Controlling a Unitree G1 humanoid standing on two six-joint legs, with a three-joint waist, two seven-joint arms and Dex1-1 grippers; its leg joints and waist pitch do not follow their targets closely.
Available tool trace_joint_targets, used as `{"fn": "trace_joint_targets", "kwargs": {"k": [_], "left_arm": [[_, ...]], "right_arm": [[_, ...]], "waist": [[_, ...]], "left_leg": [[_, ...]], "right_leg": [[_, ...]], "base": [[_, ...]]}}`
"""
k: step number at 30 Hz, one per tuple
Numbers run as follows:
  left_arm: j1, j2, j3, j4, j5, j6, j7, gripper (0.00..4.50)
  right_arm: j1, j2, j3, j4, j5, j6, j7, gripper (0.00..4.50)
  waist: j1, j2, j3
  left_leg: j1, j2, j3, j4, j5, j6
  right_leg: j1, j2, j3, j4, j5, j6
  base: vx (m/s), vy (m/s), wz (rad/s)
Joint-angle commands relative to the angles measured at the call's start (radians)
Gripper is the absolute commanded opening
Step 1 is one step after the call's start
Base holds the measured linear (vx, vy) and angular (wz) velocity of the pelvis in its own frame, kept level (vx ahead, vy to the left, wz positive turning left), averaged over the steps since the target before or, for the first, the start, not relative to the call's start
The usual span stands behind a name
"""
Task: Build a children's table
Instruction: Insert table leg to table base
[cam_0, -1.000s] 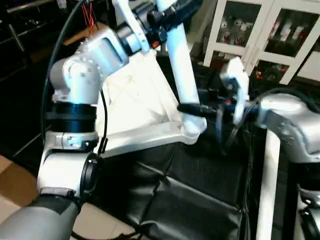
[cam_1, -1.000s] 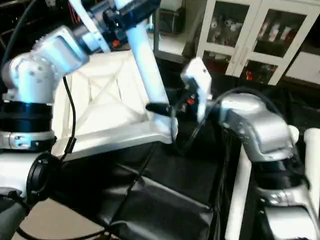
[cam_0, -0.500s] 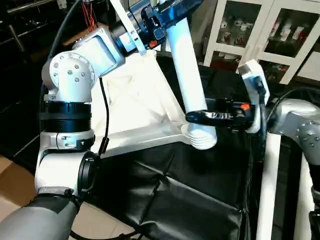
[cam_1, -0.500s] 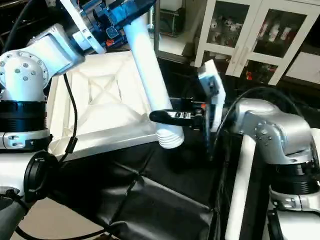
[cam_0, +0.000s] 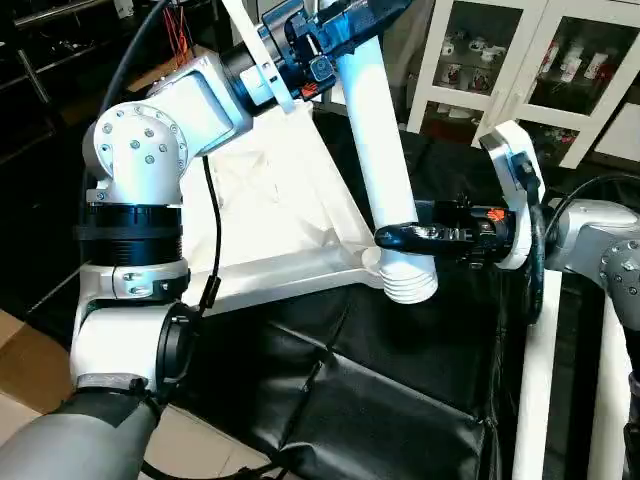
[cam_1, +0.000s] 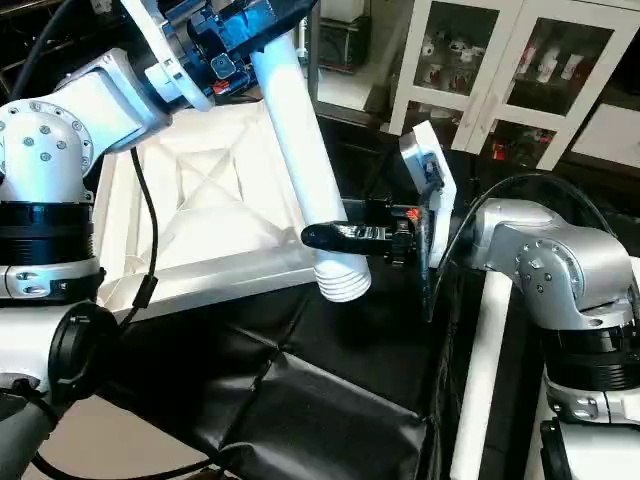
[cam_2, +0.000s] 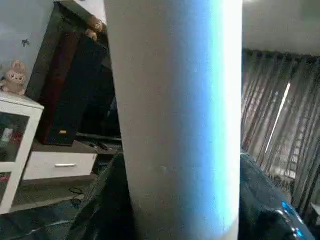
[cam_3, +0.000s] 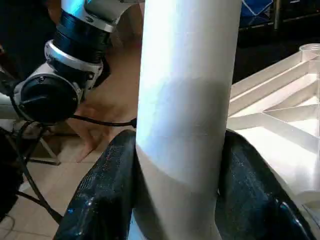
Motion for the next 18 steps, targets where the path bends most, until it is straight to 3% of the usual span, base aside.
{"fn": "trace_joint_targets", "kwargs": {"k": [1,6,8,11,14,15,18], "left_arm": [[-0.011,0.009,0.015,0.008,0.019,-0.004,0.027,1.8],[-0.018,0.018,0.015,0.034,0.024,-0.011,0.02,1.77],[-0.017,0.023,0.01,0.042,0.033,-0.019,0.017,1.75],[-0.016,0.028,0.002,0.045,0.047,-0.03,0.016,1.72],[-0.011,0.041,-0.023,0.047,0.072,-0.043,-0.003,1.7],[-0.011,0.042,-0.026,0.046,0.072,-0.041,-0.008,1.7],[-0.009,0.042,-0.035,0.041,0.071,-0.038,-0.019,1.7]], "right_arm": [[0.0,-0.011,-0.004,-0.035,0.002,-0.018,-0.002,1.91],[0.006,-0.011,0.009,-0.038,-0.032,-0.057,-0.02,1.91],[0.005,0.002,0.023,-0.026,-0.092,-0.12,-0.056,1.91],[-0.006,0.017,0.025,-0.005,-0.126,-0.148,-0.093,2.6],[-0.016,0.012,0.04,0.0,-0.139,-0.147,-0.101,2.66],[-0.016,0.005,0.049,-0.004,-0.147,-0.151,-0.098,2.93],[-0.018,-0.001,0.057,-0.008,-0.163,-0.168,-0.098,3.06]], "waist": [[0.004,-0.005,-0.083],[0.004,-0.001,-0.083],[0.004,-0.003,-0.084],[0.001,-0.002,-0.084],[-0.001,-0.001,-0.083],[-0.001,-0.001,-0.083],[0.001,-0.001,-0.084]], "left_leg": [[0.014,0.041,-0.02,-0.068,-0.096,0.051],[0.014,0.041,-0.02,-0.068,-0.097,0.049],[0.013,0.041,-0.021,-0.068,-0.098,0.044],[0.013,0.041,-0.021,-0.068,-0.098,0.045],[0.016,0.04,-0.021,-0.069,-0.108,0.042],[0.016,0.04,-0.021,-0.069,-0.107,0.042],[0.016,0.043,-0.021,-0.069,-0.097,0.044]], "right_leg": [[0.068,-0.052,0.044,-0.063,-0.229,-0.213],[0.067,-0.052,0.043,-0.064,-0.223,-0.212],[0.068,-0.053,0.044,-0.062,-0.218,-0.213],[0.069,-0.053,0.043,-0.062,-0.219,-0.213],[0.069,-0.051,0.044,-0.064,-0.231,-0.204],[0.069,-0.051,0.044,-0.063,-0.23,-0.204],[0.067,-0.052,0.045,-0.059,-0.199,-0.218]], "base": [[0.0,0.0,0.0],[0.0,0.0,0.0],[0.0,0.0,0.0],[0.0,0.0,0.0],[0.0,0.0,0.0],[0.0,0.0,0.0],[0.0,0.0,0.0]]}}
